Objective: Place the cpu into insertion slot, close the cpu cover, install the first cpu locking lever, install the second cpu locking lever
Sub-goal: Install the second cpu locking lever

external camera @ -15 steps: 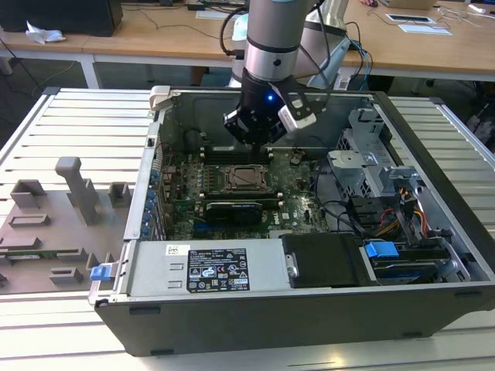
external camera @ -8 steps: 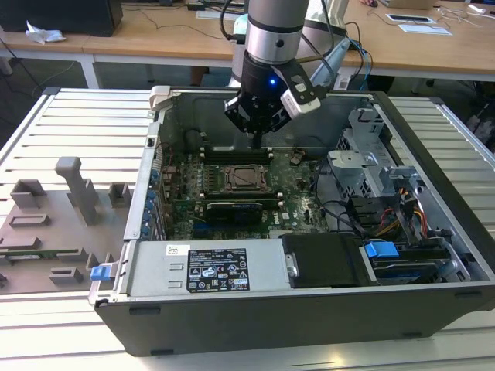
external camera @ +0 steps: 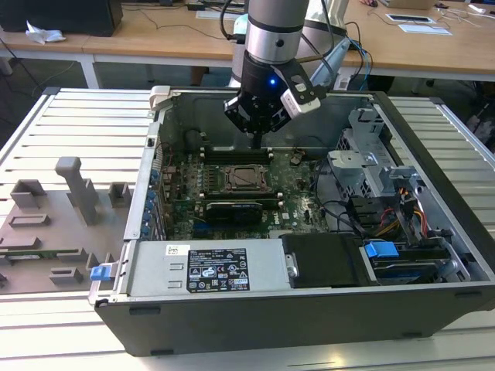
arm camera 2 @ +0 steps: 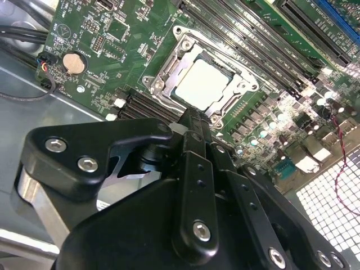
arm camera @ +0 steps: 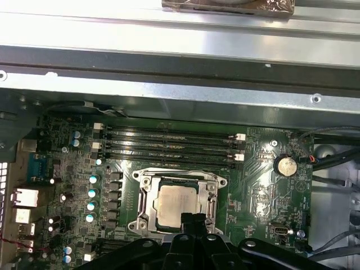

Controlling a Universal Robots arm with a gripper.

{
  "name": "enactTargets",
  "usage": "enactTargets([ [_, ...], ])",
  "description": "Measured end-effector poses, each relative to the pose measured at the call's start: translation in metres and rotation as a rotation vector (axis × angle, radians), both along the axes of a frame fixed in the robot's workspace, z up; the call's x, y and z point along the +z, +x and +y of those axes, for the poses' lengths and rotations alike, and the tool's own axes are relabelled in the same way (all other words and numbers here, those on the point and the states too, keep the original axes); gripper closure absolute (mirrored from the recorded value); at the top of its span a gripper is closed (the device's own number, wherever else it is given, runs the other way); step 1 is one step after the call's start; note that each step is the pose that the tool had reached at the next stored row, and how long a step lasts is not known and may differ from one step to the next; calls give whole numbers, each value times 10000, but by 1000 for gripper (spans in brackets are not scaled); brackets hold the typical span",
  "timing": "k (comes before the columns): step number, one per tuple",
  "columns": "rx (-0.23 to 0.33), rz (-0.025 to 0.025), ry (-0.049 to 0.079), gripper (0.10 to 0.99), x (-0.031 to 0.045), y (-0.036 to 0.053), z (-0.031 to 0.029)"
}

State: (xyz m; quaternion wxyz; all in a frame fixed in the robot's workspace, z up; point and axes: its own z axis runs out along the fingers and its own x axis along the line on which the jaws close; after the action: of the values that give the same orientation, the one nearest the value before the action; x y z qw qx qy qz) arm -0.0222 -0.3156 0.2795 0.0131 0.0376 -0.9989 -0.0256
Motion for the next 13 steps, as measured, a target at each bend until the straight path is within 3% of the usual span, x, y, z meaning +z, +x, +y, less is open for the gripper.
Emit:
enactTargets([
  [4,0,1,-1,980,2,0,-2],
  [9,0,0,-1,980,1,0,-46],
  [13,1,0,0,980,0,-2,-156],
])
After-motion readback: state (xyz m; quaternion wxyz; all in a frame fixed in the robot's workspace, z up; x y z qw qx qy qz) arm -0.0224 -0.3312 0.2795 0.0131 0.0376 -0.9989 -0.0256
